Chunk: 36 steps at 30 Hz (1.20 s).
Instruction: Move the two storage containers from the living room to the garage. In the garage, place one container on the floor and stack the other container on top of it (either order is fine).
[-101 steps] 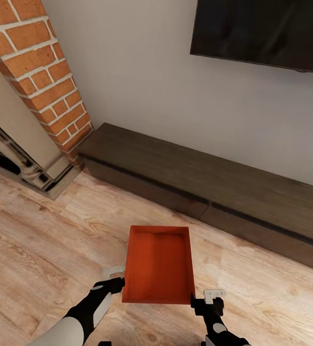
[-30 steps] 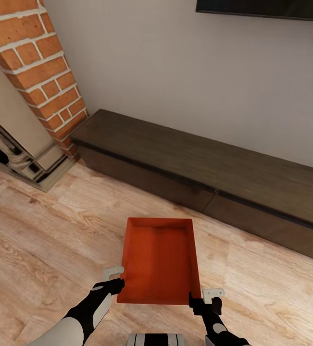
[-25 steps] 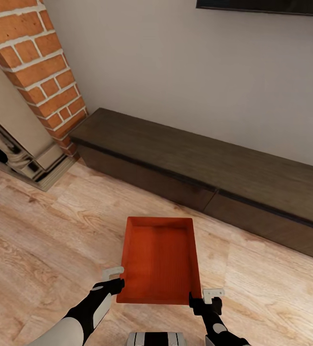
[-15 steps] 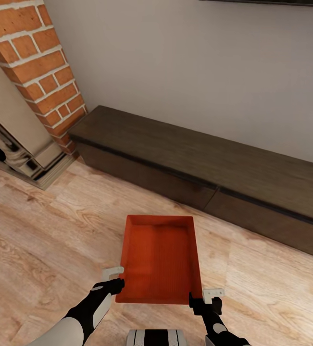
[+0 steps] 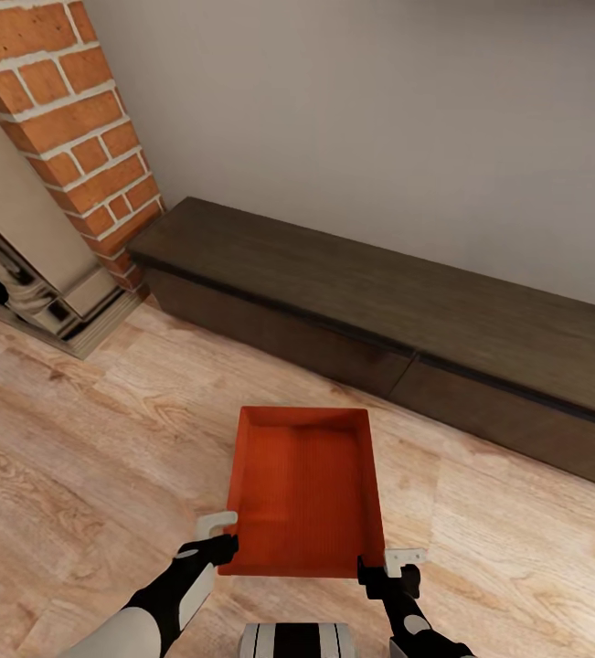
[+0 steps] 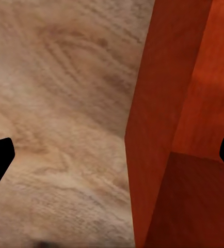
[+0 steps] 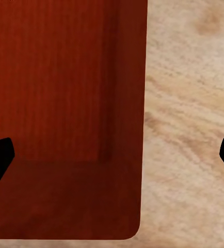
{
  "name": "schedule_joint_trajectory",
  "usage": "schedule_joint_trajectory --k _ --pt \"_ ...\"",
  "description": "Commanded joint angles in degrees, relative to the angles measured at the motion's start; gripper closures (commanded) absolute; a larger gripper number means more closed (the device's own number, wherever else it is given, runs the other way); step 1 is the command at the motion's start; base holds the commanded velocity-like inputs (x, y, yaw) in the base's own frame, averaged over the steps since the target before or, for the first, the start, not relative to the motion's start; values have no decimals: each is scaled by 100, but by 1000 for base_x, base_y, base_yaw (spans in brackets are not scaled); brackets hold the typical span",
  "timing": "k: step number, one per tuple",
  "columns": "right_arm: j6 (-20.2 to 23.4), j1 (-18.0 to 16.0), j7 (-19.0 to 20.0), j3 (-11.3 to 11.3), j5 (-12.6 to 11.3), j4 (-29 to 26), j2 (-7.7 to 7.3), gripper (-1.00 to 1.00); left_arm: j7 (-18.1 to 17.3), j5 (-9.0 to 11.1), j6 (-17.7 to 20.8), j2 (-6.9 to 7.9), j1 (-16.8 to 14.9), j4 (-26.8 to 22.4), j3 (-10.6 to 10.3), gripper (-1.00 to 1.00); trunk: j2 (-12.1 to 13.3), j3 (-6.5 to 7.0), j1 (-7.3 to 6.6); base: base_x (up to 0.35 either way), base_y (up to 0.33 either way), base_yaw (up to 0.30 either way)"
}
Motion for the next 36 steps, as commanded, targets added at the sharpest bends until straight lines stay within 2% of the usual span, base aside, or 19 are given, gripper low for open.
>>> schedule_joint_trajectory --k 1,16,20,27,28,36 --pt "-20 -3 -18 52 -57 5 1 -100 40 50 63 8 0 -44 -50 -100 -1 -3 -1 0 0 0" --pt "-22 -3 -22 63 -47 11 9 -100 24 9 188 -34 -2 -63 -57 -100 -1 -3 -1 0 0 0" --pt "-22 -3 -20 71 -9 14 9 -100 24 -116 186 -97 -2 66 -179 -100 -1 -3 -1 0 0 0" --pt "-29 -3 -22 72 12 14 9 -100 30 -339 169 -105 -2 119 -405 -100 -1 -3 -1 0 0 0" --pt "-30 -3 -22 73 13 14 9 -100 31 -490 168 -103 -2 122 -533 -100 -1 -3 -1 0 0 0" --pt "-30 -3 -22 64 13 14 9 -100 31 -513 167 -85 -2 125 -551 -100 -1 -3 -1 0 0 0"
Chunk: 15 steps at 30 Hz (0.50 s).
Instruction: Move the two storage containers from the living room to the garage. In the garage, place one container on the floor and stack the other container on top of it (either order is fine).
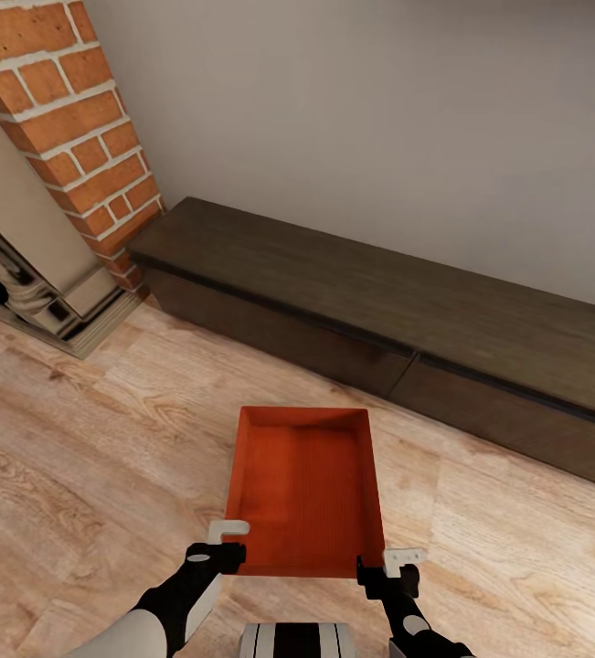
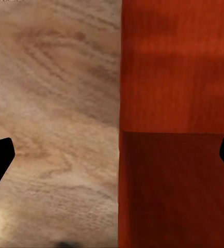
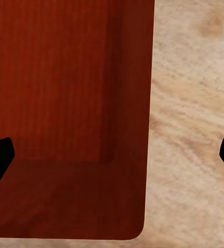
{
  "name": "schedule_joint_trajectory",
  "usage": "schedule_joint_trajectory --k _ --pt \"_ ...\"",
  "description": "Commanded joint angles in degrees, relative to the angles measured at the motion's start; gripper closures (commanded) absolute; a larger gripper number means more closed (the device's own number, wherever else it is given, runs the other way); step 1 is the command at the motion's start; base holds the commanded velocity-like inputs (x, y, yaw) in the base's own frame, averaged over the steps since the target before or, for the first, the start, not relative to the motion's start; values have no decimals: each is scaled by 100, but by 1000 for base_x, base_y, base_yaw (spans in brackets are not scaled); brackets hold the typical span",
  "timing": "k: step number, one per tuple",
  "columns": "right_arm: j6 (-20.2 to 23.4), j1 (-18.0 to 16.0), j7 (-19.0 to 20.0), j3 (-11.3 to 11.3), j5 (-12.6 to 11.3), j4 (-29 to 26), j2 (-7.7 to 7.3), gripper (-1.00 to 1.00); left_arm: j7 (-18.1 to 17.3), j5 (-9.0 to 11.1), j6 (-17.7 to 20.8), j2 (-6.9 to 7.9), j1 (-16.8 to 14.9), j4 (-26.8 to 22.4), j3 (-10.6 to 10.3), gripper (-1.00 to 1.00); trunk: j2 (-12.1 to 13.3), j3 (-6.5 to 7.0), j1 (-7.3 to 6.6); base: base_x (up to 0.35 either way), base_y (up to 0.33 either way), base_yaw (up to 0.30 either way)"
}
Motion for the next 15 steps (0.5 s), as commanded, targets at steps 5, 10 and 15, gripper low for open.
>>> schedule_joint_trajectory --k 5,10,15 --pt "-20 -3 -18 50 -58 5 1 -100 38 64 30 13 0 -12 -53 -100 -1 -3 -1 0 0 0" --pt "-20 -3 -18 47 -65 7 1 -100 39 114 25 7 0 -14 -46 -100 -1 -3 -1 0 0 0" --pt "-19 -3 -18 42 -81 7 1 -100 37 138 22 0 0 -18 -37 -100 -1 -3 -1 0 0 0"
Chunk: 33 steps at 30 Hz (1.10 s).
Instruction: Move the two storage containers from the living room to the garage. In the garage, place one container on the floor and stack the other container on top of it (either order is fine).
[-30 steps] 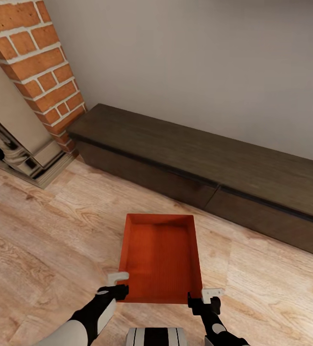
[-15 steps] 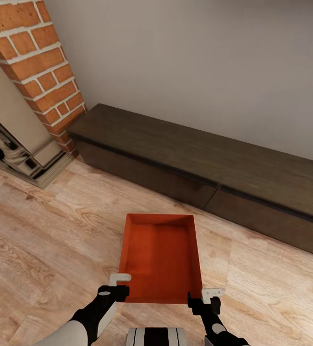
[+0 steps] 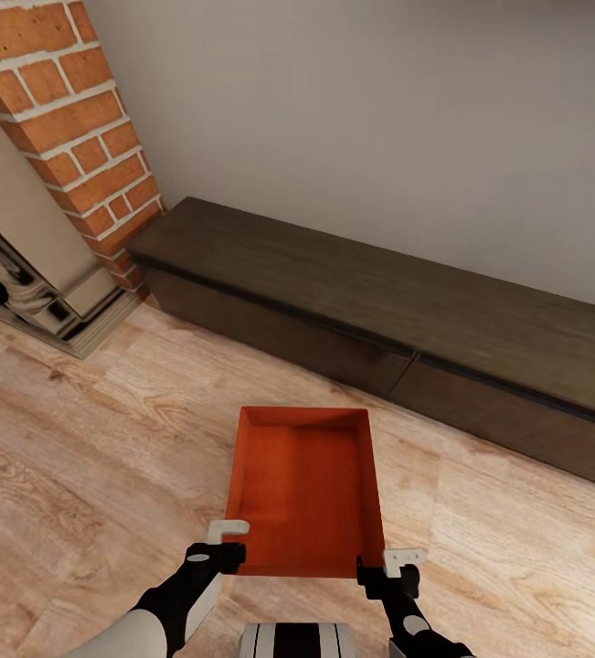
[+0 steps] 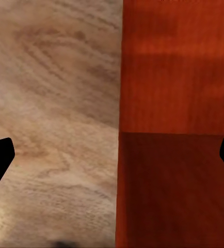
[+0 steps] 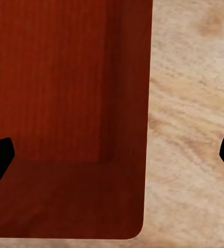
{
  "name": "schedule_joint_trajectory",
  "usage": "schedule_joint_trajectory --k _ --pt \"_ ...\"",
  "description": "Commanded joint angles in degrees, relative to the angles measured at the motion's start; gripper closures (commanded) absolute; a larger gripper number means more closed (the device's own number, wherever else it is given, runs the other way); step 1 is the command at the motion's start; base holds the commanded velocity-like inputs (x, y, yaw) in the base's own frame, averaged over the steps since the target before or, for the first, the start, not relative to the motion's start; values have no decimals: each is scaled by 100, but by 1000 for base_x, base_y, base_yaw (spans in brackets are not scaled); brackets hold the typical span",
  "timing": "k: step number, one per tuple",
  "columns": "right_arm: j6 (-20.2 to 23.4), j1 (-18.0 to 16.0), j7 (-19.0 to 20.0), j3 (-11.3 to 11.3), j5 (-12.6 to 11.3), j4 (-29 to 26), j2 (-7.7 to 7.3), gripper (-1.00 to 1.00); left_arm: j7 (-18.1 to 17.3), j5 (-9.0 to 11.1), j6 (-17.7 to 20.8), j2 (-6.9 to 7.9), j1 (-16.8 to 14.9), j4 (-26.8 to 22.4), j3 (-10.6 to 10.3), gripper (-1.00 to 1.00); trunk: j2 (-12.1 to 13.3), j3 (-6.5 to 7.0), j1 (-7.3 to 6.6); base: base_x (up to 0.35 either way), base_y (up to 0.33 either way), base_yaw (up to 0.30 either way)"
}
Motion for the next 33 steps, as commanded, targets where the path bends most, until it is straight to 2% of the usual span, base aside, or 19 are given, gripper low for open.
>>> schedule_joint_trajectory --k 1,33 --pt "-20 -3 -18 51 -59 7 1 -100 41 60 30 3 0 -13 -49 -100 -1 -3 -1 0 0 0" --pt "-21 -3 -18 41 -79 10 1 -100 67 63 30 -8 0 -31 -30 -100 -1 -3 -1 38 0 0"
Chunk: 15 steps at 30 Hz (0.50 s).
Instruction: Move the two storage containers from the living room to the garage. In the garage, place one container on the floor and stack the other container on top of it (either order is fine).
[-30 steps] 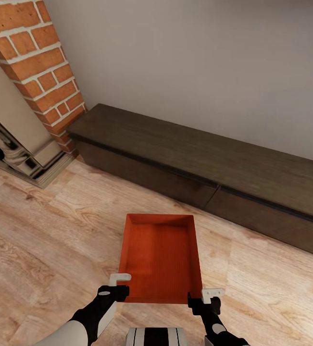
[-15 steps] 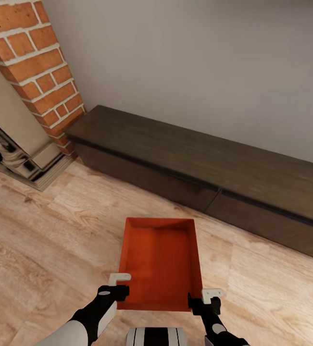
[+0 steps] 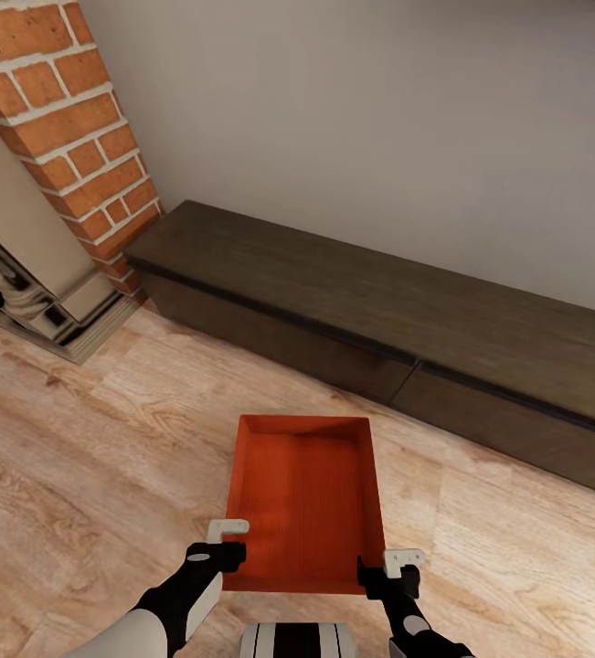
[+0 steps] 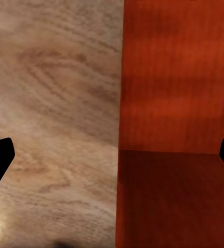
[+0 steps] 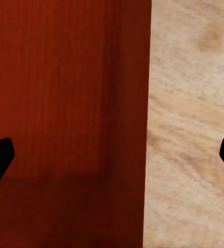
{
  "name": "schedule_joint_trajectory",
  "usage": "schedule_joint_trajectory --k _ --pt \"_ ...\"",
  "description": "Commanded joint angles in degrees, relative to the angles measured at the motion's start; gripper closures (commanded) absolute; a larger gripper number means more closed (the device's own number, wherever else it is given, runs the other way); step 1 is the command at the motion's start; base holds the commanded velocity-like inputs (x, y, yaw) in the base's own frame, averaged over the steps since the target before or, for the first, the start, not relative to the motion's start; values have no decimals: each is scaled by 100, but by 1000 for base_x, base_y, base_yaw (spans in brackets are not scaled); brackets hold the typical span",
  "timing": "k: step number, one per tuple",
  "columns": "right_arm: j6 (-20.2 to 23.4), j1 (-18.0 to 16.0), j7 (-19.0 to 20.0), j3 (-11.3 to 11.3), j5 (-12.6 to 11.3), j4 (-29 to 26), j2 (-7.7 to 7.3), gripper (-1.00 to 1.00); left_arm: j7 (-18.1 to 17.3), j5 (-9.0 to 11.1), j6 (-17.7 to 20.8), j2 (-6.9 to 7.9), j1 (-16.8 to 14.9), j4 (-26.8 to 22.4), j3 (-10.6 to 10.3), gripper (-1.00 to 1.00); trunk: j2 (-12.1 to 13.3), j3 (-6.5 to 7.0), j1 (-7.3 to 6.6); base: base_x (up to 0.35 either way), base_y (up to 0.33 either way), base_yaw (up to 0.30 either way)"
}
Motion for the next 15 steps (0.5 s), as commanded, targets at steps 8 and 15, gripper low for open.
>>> schedule_joint_trajectory --k 8,15 --pt "-20 -3 -18 51 -57 6 1 -100 42 59 30 4 0 -15 -49 -100 -1 -3 -1 0 0 0" --pt "-20 -3 -18 51 -57 4 1 -100 40 59 30 11 0 -15 -49 -100 -1 -3 -1 61 0 0"
